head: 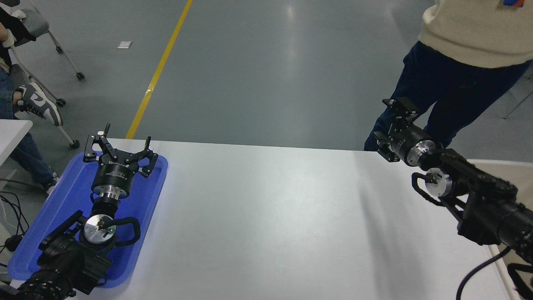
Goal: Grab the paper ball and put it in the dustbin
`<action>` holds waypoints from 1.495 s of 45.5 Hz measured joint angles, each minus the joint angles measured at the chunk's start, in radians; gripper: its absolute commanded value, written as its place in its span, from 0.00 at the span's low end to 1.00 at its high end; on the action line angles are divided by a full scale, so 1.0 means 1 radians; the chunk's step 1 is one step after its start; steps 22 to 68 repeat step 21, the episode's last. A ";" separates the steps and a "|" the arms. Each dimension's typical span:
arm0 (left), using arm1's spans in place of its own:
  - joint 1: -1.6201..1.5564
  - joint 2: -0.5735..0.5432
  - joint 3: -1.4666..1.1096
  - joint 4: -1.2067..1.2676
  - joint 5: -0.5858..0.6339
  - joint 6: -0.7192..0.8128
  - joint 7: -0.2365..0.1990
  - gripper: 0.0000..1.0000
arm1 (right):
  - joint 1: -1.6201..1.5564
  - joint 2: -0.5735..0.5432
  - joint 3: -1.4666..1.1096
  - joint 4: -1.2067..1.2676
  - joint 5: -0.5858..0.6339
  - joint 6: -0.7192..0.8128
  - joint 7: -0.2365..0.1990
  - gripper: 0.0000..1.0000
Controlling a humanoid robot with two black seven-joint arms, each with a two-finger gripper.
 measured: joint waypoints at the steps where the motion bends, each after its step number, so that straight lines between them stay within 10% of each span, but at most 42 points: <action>1: 0.000 0.000 0.000 0.000 0.000 0.000 0.000 1.00 | -0.005 0.008 0.010 0.002 0.010 0.008 0.003 1.00; 21: 0.000 0.000 0.000 0.000 0.000 0.000 0.000 1.00 | -0.151 0.120 0.102 0.020 0.162 0.208 0.099 1.00; 68: 0.000 0.000 0.000 0.000 0.000 0.000 0.000 1.00 | -0.151 0.120 0.102 0.020 0.162 0.208 0.099 1.00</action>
